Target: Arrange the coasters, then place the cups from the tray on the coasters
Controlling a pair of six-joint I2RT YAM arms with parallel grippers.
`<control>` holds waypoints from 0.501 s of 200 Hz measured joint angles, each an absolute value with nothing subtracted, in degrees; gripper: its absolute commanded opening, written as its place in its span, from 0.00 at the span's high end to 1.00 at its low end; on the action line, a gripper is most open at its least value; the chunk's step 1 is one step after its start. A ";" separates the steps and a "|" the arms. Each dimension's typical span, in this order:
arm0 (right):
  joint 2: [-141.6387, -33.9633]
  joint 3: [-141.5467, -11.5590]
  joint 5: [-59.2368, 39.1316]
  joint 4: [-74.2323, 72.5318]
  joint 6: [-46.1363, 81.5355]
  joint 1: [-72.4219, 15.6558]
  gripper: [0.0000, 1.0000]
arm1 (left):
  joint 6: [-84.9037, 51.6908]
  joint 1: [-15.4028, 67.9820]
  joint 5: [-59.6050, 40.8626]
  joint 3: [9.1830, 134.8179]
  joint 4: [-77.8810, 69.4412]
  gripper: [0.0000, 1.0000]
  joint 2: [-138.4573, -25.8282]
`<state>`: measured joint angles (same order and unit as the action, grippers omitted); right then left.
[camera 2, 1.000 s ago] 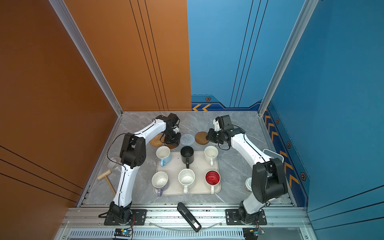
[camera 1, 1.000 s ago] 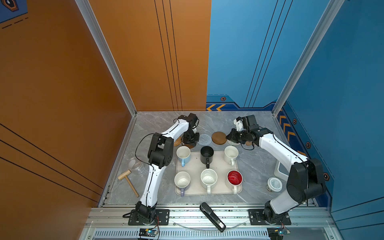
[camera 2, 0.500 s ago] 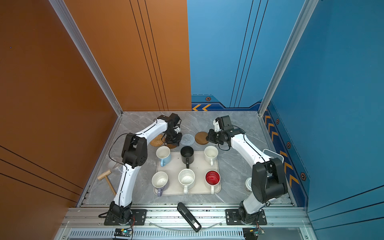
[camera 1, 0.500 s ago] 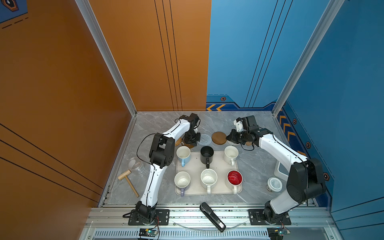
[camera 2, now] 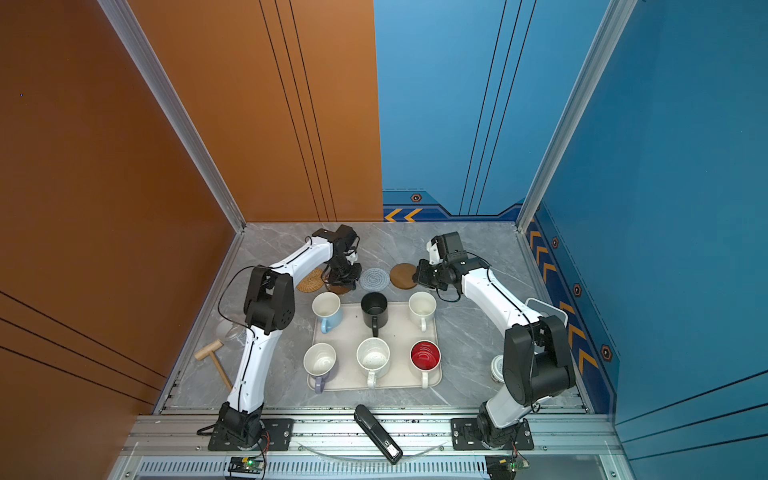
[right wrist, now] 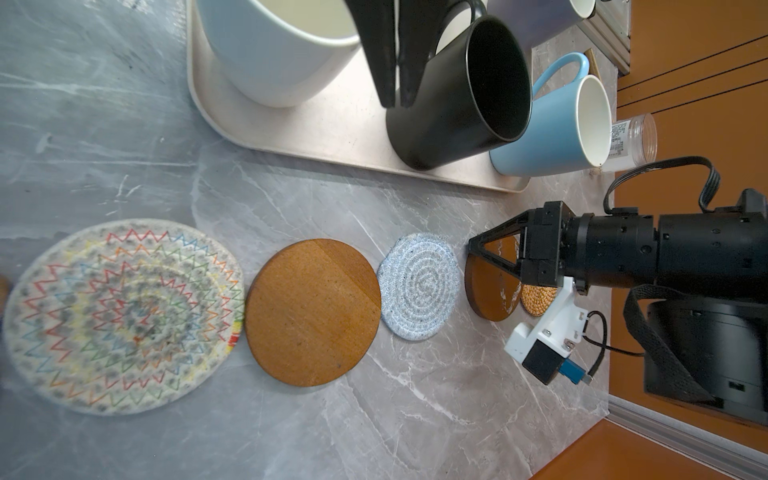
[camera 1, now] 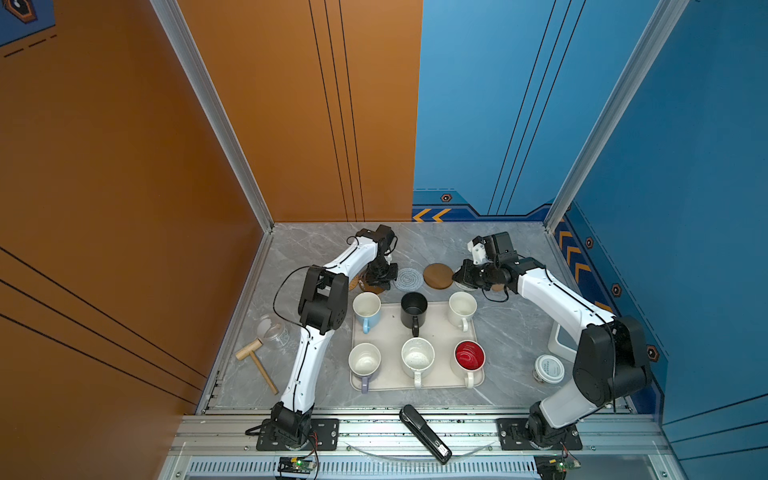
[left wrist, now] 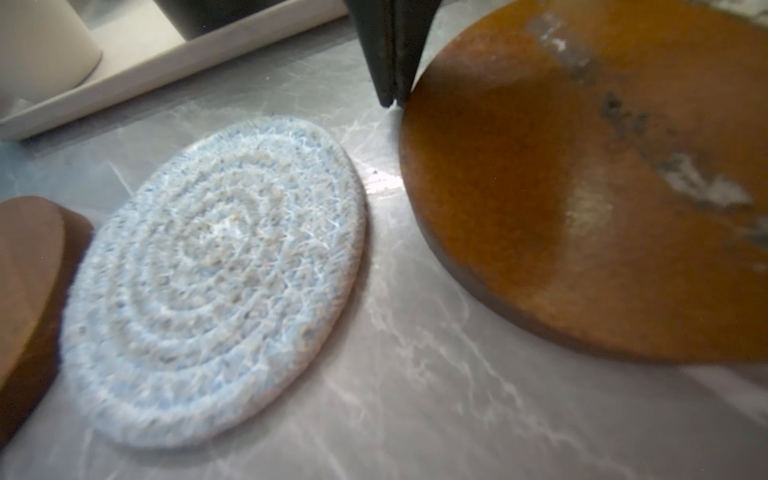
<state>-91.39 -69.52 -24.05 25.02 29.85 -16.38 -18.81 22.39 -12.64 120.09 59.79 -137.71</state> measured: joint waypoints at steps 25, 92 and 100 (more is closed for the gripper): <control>-91.42 -69.52 -24.08 24.99 29.87 -16.38 0.98 | -18.83 22.48 -12.47 122.48 59.83 1.00 -137.71; -91.42 -69.82 -24.51 24.99 29.87 -16.38 0.98 | -19.35 23.20 -13.34 130.47 59.79 1.00 -137.71; -91.42 -69.91 -24.53 24.99 29.85 -16.38 0.98 | -19.53 23.42 -13.87 131.46 59.79 1.00 -137.73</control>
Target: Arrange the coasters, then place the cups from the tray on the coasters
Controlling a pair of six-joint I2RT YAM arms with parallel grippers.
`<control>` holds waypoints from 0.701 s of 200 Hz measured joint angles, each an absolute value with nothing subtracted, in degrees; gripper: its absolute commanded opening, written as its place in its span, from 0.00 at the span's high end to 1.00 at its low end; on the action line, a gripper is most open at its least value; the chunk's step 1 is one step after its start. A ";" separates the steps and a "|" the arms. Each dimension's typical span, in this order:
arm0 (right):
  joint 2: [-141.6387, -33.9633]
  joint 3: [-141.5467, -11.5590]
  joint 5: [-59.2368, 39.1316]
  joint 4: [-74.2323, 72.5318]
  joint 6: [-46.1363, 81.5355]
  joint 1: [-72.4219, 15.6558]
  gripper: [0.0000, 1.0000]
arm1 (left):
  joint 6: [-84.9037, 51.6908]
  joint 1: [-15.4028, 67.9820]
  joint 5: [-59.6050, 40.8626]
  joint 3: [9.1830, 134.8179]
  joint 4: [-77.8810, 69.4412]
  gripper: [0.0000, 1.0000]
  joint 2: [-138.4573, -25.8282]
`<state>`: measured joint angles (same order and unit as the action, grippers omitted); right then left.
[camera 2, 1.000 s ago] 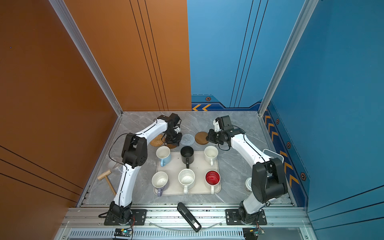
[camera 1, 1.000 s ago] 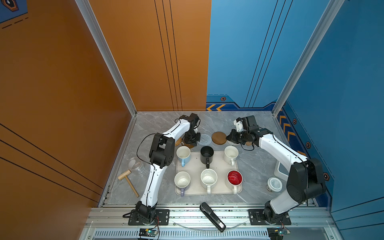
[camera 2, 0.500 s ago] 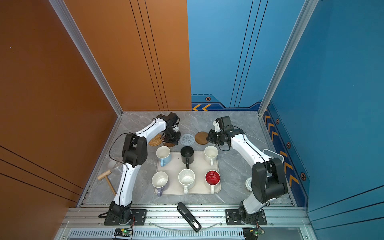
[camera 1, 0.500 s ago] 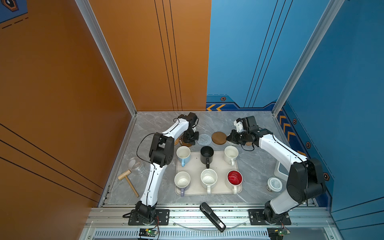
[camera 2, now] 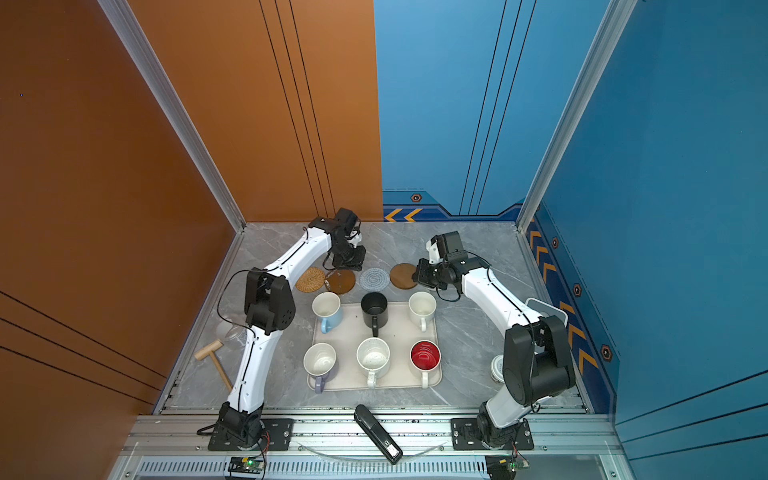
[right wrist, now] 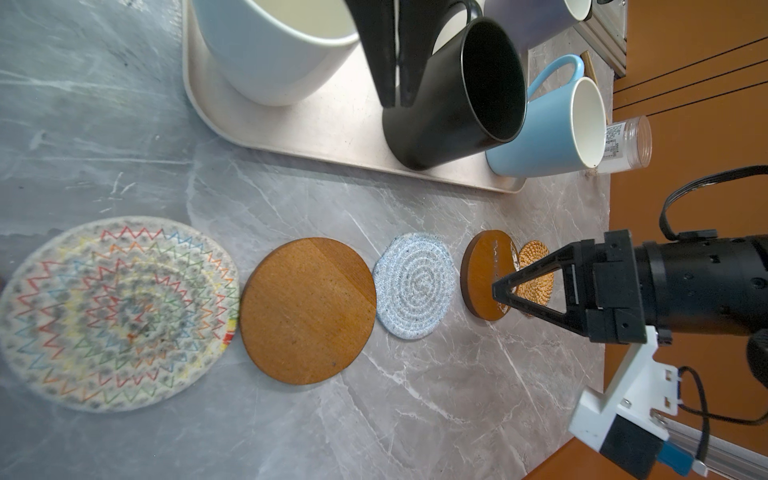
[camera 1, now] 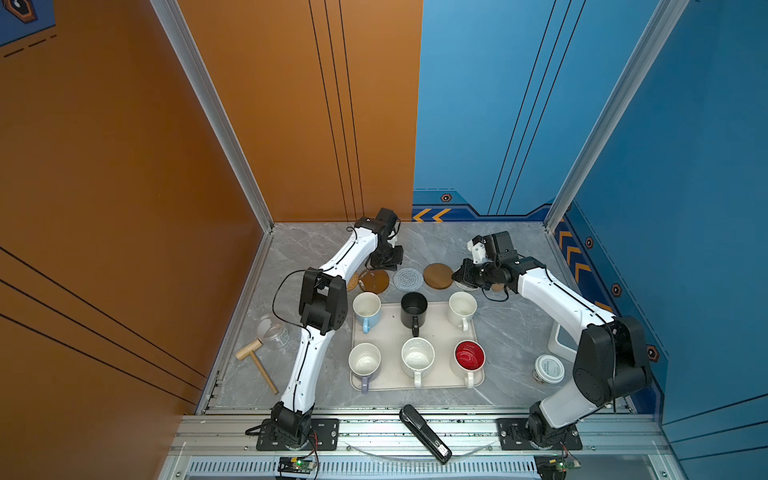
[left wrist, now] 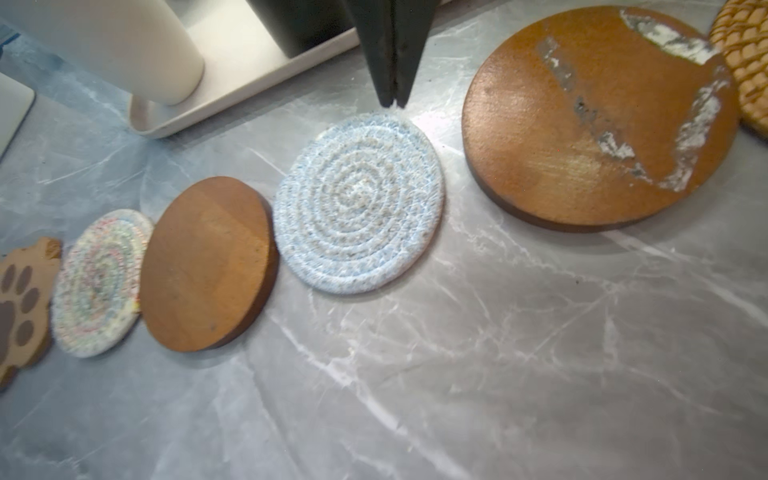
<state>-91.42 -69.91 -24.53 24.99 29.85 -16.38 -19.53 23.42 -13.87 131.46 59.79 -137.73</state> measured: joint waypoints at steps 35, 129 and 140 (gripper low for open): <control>-91.42 -69.95 -25.17 24.99 29.87 -16.38 0.98 | -20.45 25.30 -15.07 133.75 59.55 1.00 -139.15; -91.42 -69.95 -25.32 24.99 29.85 -15.92 0.98 | -22.35 27.03 -15.00 133.45 59.57 1.00 -145.88; -91.42 -69.95 -25.32 24.99 29.85 -15.79 0.98 | -22.37 27.00 -15.03 133.01 59.35 1.00 -145.82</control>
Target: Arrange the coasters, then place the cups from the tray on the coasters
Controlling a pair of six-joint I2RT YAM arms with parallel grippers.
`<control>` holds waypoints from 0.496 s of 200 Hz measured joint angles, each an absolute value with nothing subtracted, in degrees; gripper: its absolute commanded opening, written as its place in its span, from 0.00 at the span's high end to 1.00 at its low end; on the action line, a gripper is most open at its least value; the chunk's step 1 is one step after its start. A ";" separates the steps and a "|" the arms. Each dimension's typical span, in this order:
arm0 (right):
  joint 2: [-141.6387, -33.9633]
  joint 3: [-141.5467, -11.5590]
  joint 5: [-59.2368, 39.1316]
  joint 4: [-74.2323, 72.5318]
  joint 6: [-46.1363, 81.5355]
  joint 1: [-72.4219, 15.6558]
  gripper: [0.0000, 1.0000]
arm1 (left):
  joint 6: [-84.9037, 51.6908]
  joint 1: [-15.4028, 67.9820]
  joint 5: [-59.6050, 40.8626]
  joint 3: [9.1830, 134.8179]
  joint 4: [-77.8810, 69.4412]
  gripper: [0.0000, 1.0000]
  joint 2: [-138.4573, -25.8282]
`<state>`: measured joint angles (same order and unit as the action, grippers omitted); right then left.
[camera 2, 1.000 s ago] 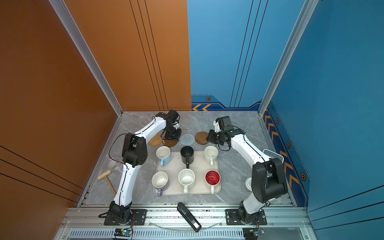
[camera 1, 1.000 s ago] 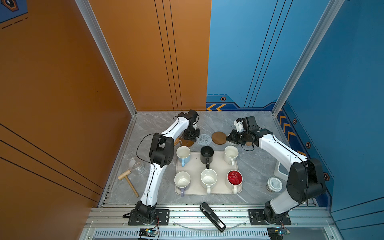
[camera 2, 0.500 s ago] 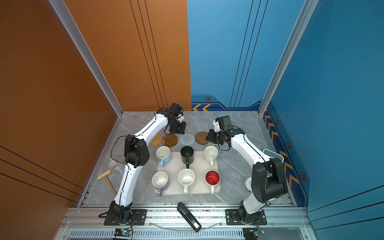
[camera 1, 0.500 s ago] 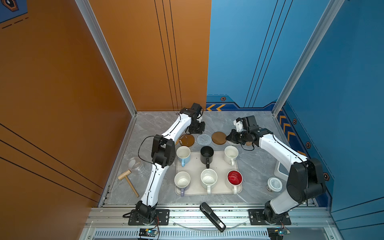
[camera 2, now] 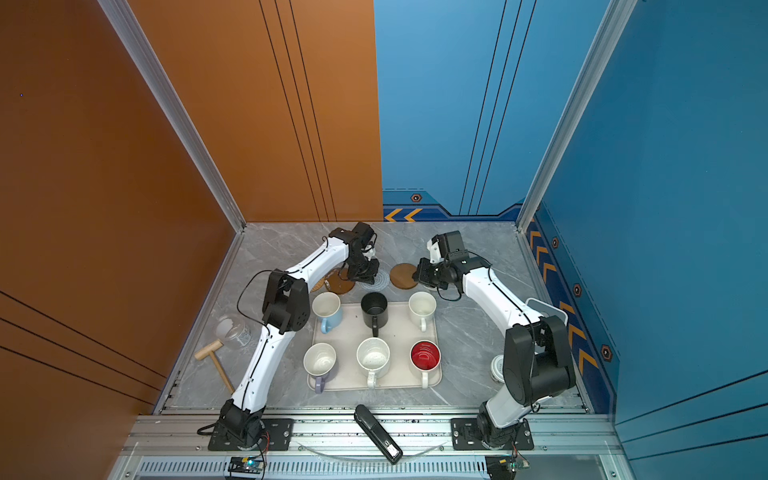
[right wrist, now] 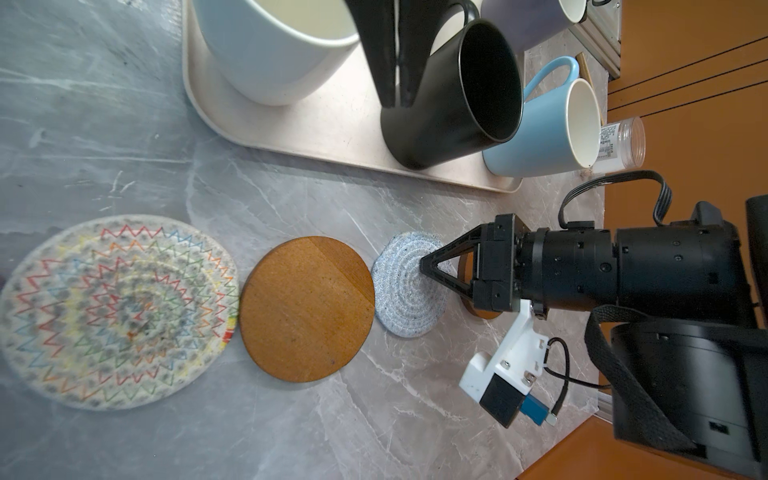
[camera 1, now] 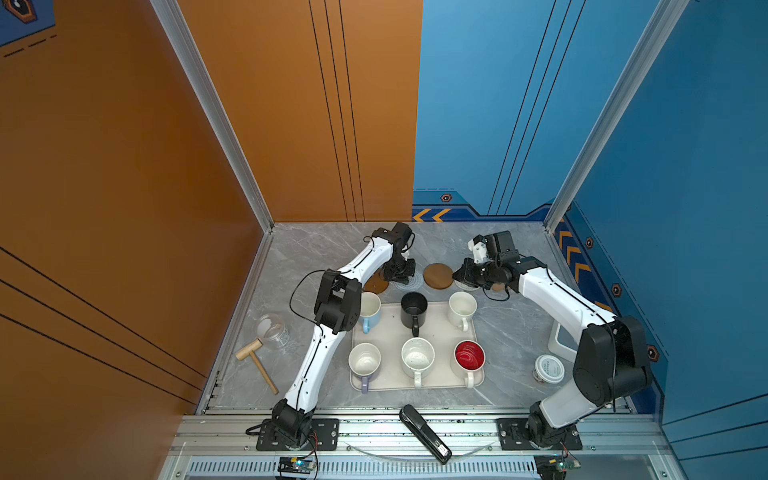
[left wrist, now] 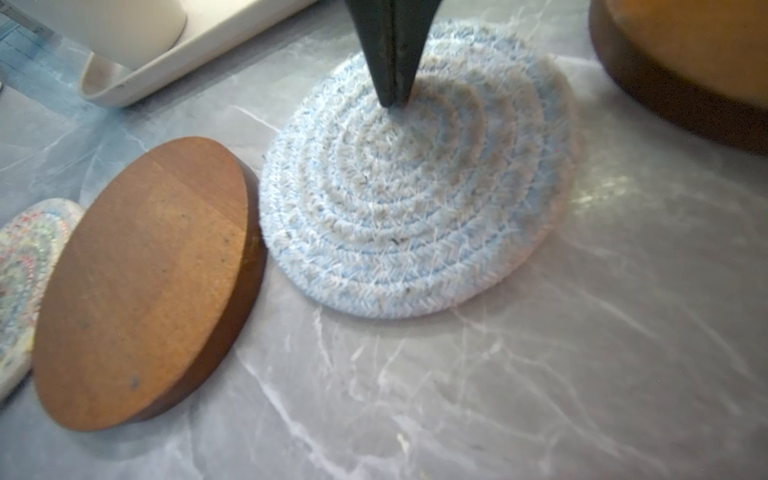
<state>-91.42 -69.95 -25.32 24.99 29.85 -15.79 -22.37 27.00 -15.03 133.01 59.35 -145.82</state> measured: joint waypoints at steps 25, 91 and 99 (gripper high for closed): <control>-91.42 -69.95 -25.34 24.99 29.87 -15.73 0.98 | -22.37 27.03 -14.72 130.65 58.00 1.00 -144.59; -91.42 -69.95 -25.34 24.99 29.85 -15.73 0.98 | -22.55 27.03 -13.72 125.62 55.94 1.00 -141.73; -91.42 -69.95 -25.34 24.99 29.85 -15.73 0.98 | -22.59 27.03 -13.72 125.62 55.94 1.00 -141.73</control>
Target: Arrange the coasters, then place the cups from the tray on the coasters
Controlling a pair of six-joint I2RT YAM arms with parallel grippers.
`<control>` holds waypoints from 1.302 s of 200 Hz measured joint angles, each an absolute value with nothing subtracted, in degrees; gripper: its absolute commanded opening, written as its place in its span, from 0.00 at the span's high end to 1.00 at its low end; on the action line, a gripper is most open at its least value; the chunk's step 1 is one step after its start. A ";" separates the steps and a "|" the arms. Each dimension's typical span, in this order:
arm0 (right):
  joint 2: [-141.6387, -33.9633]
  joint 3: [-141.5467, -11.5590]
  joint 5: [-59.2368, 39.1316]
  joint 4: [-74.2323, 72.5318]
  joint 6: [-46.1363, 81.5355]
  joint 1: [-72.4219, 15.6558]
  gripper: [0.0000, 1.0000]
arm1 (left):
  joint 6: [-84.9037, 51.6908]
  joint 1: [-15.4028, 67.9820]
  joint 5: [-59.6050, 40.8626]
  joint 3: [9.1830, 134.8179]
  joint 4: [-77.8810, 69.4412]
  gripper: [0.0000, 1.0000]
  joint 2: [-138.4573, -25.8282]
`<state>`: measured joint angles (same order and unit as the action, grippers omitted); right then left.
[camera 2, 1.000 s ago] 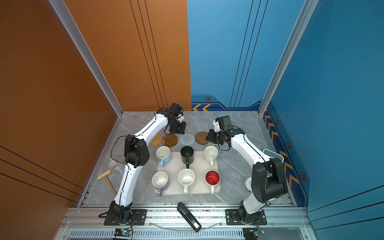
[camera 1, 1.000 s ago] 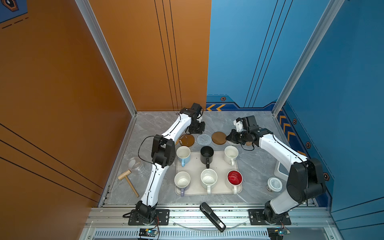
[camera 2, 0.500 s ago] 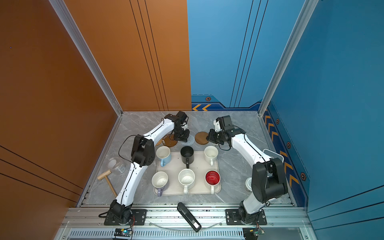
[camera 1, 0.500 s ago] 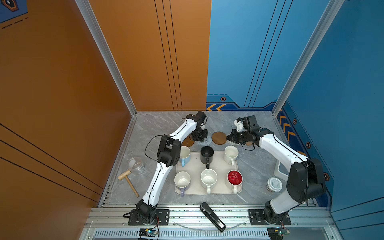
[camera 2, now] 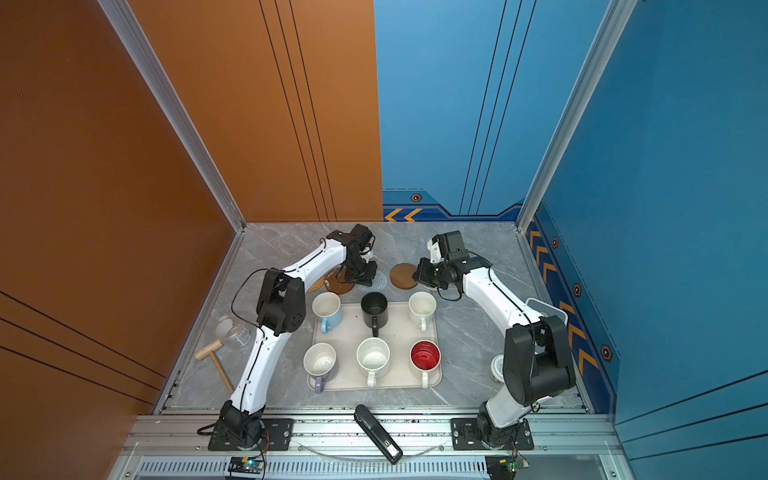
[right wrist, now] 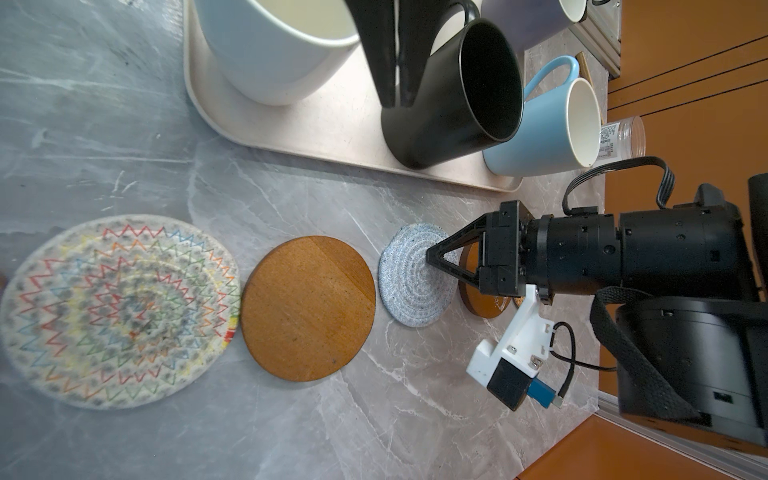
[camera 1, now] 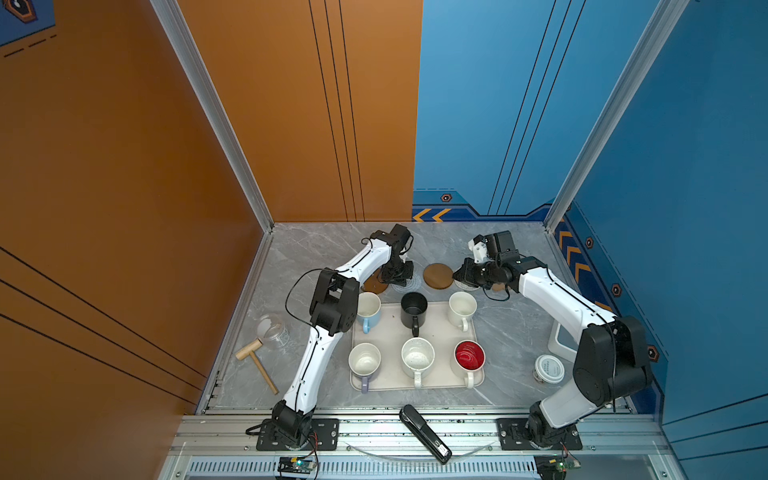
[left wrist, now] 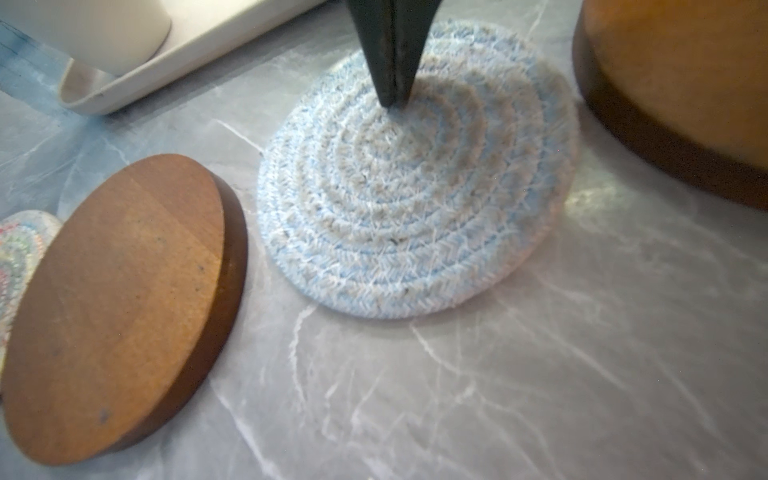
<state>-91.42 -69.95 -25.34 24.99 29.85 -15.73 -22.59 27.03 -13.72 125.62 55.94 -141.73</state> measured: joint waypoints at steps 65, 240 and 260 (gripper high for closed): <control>-92.33 -73.95 -25.34 25.56 29.82 -14.98 0.97 | -25.08 26.50 -10.83 130.61 56.60 1.00 -141.75; -135.66 -113.34 -39.07 28.69 28.12 -7.29 1.00 | -30.13 27.57 -10.52 106.19 39.64 1.00 -111.72; -136.90 -113.78 -39.33 28.93 28.12 -6.96 1.00 | -30.98 28.23 -10.50 102.76 37.43 1.00 -108.29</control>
<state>-136.90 -113.78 -39.33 28.93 28.12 -6.96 -30.98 28.23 -10.50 102.76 37.43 -108.29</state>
